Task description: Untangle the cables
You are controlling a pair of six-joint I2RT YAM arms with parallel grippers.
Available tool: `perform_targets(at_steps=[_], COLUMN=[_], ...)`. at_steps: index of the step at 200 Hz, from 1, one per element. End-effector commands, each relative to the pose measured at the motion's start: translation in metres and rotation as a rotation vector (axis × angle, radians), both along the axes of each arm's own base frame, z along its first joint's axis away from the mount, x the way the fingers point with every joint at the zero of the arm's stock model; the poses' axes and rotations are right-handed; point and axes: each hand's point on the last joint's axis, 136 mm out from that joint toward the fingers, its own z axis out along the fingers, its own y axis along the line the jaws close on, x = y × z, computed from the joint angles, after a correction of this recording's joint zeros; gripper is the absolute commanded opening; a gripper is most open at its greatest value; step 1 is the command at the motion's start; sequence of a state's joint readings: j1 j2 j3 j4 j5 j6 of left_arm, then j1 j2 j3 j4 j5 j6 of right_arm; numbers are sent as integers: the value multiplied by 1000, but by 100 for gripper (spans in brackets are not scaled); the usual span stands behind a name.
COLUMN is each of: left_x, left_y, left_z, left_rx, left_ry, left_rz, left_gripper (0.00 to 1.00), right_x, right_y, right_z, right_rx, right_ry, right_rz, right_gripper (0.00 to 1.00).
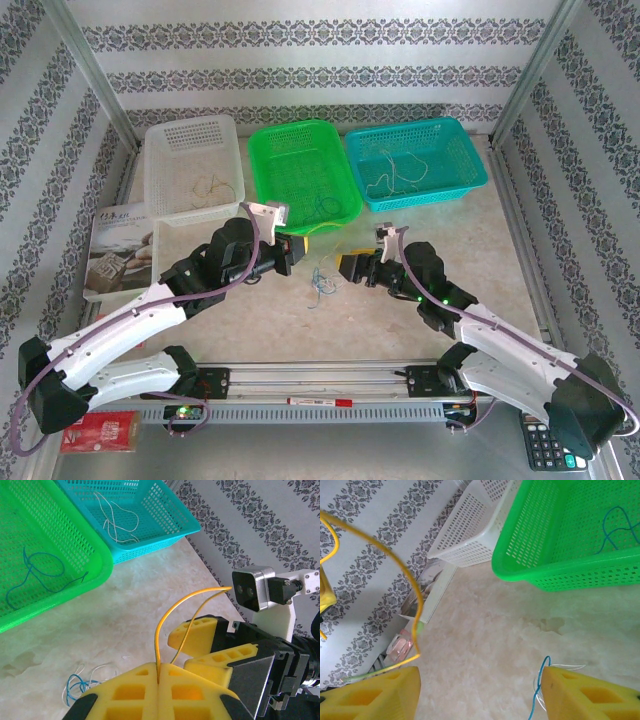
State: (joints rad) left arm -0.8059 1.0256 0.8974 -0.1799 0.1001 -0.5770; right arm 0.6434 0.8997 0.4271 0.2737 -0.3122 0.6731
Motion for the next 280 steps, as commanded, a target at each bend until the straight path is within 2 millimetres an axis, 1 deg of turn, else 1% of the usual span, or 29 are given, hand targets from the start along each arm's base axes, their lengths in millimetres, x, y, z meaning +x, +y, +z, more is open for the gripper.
perform_targets(at_steps=[1, 38, 66, 107, 140, 151, 162, 178, 185, 200, 206, 225, 260, 270, 280], left_x=[-3, -2, -2, -1, 0, 2, 4, 9, 11, 15, 16, 20, 26, 28, 30], left_y=[-4, -6, -7, -8, -8, -6, -3, 5, 9, 18, 21, 31, 56, 62, 65], left_z=[20, 20, 20, 26, 28, 28, 29, 30, 32, 37, 41, 52, 81, 88, 91], left_rx=[-41, -49, -60, -75, -81, -82, -84, -85, -86, -90, -94, -90, -90, -97, -99], left_ry=[-30, -27, -24, -35, -44, -49, -57, -71, -80, -101, -112, -142, -212, -226, -227], left_rz=[-9, -13, -16, -15, -7, 4, 27, 76, 99, 141, 152, 182, 243, 251, 255], left_gripper=[0, 0, 0, 0, 0, 0, 0, 0, 0, 0, 0, 0, 0, 0, 0], right_x=[5, 13, 17, 21, 21, 19, 18, 18, 18, 19, 19, 21, 27, 29, 29], right_y=[2, 12, 17, 27, 43, 49, 51, 52, 51, 47, 45, 36, 18, 13, 13], right_z=[15, 34, 43, 44, 40, 36, 30, 18, 11, -5, -11, -29, -54, -59, -61], right_rx=[4, 25, 42, 57, 65, 61, 57, 50, 44, 21, 13, -18, -73, -77, -76], right_ry=[-39, -70, -82, -79, -67, -60, -49, -28, -18, 3, 10, 25, 58, 71, 76], right_rz=[8, 29, 36, 48, 82, 98, 101, 94, 87, 64, 50, 12, -59, -75, -77], right_gripper=[66, 66, 66, 64, 59, 55, 48, 32, 27, 6, 0, 0, 0, 0, 0])
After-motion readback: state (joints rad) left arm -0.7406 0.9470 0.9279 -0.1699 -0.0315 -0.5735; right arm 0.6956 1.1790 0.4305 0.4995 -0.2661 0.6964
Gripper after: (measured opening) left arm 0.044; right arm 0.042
